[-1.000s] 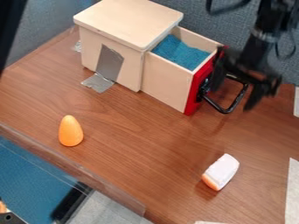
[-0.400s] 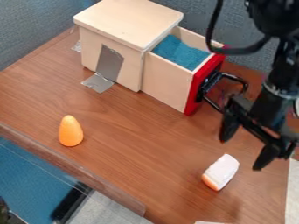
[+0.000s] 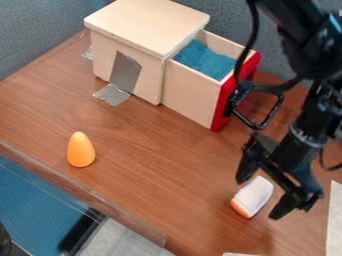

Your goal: Move the white object from the table to the top of the drawer

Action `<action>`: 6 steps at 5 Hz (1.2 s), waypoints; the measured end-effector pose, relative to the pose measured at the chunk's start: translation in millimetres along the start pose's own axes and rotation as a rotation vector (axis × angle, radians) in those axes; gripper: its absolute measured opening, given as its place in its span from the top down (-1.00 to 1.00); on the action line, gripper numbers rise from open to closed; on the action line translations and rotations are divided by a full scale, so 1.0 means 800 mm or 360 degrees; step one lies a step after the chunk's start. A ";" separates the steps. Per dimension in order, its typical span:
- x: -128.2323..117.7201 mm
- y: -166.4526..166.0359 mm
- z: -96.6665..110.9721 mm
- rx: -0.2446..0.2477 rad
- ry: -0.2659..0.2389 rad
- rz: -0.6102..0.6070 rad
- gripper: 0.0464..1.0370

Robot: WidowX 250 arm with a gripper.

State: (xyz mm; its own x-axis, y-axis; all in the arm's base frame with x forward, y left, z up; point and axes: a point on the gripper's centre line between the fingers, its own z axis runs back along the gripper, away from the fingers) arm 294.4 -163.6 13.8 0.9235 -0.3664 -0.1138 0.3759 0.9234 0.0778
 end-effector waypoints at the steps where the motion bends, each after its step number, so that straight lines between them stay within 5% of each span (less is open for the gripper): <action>1: 0.000 0.000 0.000 0.0010 0.0005 0.0000 -0.29; 2: 0.001 -0.004 0.003 0.0022 0.0004 0.0009 0.18; 4: 0.016 0.008 0.052 0.0015 -0.0094 0.0051 0.18; 6: 0.035 0.122 0.133 -0.0088 -0.0240 0.0400 0.18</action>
State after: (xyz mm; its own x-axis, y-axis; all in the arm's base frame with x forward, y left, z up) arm 364.8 -95.4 123.5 0.9896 -0.1347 0.0508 0.1332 0.9906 0.0305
